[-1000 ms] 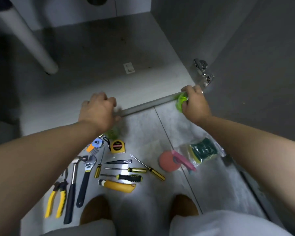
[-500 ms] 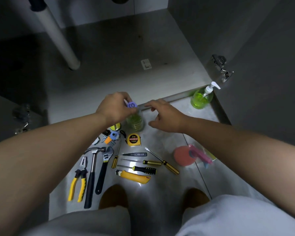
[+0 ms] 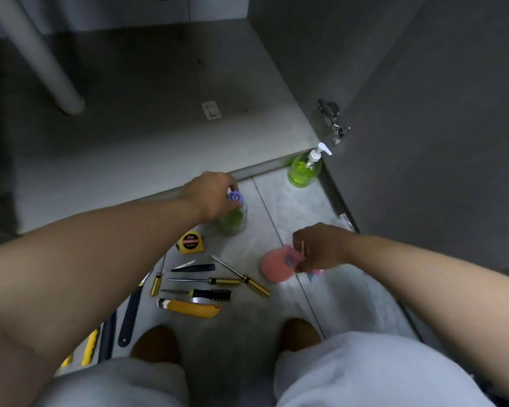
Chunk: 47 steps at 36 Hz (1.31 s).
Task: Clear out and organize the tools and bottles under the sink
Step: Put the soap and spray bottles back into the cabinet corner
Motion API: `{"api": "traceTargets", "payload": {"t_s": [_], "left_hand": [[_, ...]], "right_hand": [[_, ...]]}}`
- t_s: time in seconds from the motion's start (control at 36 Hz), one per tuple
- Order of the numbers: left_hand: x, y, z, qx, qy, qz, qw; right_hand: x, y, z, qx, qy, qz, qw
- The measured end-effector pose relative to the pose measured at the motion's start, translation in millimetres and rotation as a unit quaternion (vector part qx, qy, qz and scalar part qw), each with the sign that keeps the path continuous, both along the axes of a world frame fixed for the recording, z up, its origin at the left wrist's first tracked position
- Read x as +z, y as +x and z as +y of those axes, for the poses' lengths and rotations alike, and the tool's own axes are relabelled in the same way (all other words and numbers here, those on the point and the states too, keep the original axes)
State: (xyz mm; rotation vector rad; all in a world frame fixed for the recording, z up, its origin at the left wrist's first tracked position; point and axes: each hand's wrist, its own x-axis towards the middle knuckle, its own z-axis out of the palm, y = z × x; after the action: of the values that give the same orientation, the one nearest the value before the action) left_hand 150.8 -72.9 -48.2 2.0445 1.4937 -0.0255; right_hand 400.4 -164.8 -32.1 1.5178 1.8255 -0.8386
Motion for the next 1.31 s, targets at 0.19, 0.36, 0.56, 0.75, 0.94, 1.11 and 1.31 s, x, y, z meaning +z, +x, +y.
{"api": "traceTargets", "payload": {"t_s": [0.19, 0.36, 0.56, 0.75, 0.94, 1.11, 1.31], "left_hand": [[-1.4, 8.4, 2.6, 0.0, -0.02, -0.003, 1.0], [1.4, 12.7, 6.7, 0.001, -0.049, -0.005, 0.999], [-3.8, 19.8, 10.8, 0.015, -0.066, -0.024, 0.997], [-10.6, 21.9, 14.4, 0.027, -0.07, -0.034, 0.997], [-18.0, 24.6, 14.6, 0.024, -0.059, -0.051, 0.997], [-16.7, 32.7, 14.5, 0.012, -0.054, -0.049, 0.997], [-11.9, 33.7, 10.9, 0.002, -0.04, -0.05, 0.998]], "right_hand": [[16.5, 15.2, 1.6, -0.056, 0.168, 0.073, 0.981], [61.9, 43.0, 51.0, -0.12, 0.274, 0.07, 0.952], [41.5, 63.1, 77.1, -0.168, 0.317, -0.044, 0.932], [1.1, 63.7, 97.9, -0.157, 0.36, -0.173, 0.903], [-14.1, 63.2, 112.0, -0.073, 0.367, -0.247, 0.894], [-8.8, 64.4, 109.8, -0.004, 0.357, -0.27, 0.894], [9.5, 53.4, 97.0, 0.04, 0.394, -0.257, 0.882]]}}
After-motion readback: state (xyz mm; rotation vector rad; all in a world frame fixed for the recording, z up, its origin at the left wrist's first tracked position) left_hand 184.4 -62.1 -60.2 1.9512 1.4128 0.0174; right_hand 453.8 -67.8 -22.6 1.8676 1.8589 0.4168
